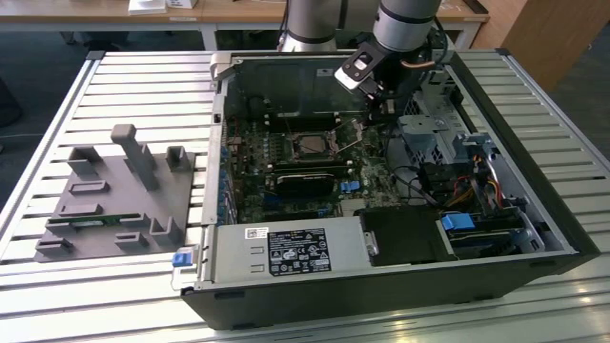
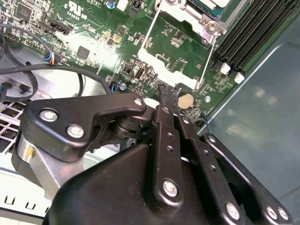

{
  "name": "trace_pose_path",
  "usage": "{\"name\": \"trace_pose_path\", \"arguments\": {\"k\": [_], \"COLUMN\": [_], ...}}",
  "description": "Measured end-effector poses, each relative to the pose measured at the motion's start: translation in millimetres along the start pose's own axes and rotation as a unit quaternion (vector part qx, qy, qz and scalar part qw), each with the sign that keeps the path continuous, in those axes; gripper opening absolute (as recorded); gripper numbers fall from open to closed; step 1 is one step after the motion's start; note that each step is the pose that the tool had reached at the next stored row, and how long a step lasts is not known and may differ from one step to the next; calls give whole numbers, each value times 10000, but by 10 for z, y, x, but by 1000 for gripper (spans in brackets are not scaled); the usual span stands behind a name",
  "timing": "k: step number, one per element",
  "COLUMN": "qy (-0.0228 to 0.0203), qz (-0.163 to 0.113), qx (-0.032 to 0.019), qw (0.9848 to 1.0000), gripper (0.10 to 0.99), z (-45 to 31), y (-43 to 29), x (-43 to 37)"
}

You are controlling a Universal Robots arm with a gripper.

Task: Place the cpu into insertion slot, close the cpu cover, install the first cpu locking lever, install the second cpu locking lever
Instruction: 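Close the cpu cover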

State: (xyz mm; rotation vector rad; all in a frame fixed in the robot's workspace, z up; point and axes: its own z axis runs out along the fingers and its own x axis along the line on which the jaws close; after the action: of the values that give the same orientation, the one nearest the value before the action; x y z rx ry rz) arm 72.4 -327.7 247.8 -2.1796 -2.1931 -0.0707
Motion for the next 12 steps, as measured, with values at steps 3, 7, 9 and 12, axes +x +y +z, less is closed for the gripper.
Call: {"name": "trace_pose_path", "arguments": {"k": [3,7,9,12], "qy": [1,0,0,0], "qz": [0,0,0,0], "qx": [0,0,0,0], "qw": [10000,10000,10000,10000], "gripper": [106,106,106,106], "z": [10,26,40,64], "y": [13,21,26,32], "x": [1,-1,-2,-3]}}
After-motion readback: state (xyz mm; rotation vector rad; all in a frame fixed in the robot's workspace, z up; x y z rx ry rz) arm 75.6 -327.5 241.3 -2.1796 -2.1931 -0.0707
